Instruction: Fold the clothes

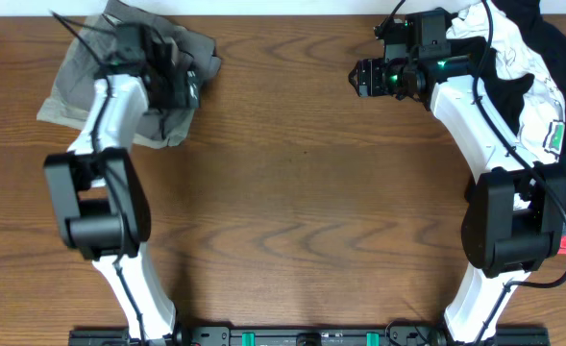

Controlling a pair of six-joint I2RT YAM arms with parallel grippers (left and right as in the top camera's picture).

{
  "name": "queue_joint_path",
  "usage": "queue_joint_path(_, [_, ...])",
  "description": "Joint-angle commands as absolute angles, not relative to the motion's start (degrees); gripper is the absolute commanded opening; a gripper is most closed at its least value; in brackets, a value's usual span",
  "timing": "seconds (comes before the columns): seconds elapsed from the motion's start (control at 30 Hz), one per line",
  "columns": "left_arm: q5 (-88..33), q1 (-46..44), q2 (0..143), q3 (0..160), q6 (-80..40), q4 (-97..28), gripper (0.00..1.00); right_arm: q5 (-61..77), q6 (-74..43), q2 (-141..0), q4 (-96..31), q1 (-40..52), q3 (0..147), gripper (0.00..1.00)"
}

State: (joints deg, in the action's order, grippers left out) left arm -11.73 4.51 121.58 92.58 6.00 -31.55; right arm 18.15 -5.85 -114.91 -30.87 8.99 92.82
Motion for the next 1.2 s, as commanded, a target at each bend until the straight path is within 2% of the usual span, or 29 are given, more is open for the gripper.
queue_joint_path(0.0, [-12.86, 4.62, 123.66, 92.07, 2.98, -30.22, 0.97, 18.04, -5.72, -114.78, -31.14, 9.06, 92.77, 0.72])
queue_joint_path(0.17, [-13.91, 4.27, 125.49, 92.09, -1.28, -23.97, 0.98, 18.04, -5.69, -114.78, -31.33, 9.06, 92.77, 0.72])
queue_joint_path(0.4, [-19.49, 2.55, 123.85, 93.89, -1.21, -18.76, 0.98, 18.04, -5.69, -114.78, -31.62, 9.06, 92.77, 0.72])
queue_joint_path(0.7, [-19.46, 3.46, 109.67, 94.52, -1.17, -18.72, 0.98, 18.02, -4.16, -114.59, -26.3, 8.91, 92.92, 0.75])
queue_joint_path(0.97, [-19.46, 3.95, 95.44, 94.52, -1.17, -19.38, 0.98, 18.0, 0.51, -106.78, -23.73, 6.9, 97.6, 0.98])
queue_joint_path(1.17, [-19.46, 3.95, 91.77, 94.52, -1.19, -19.38, 0.98, 18.31, -0.3, -96.73, -21.71, 5.21, 98.59, 0.99])
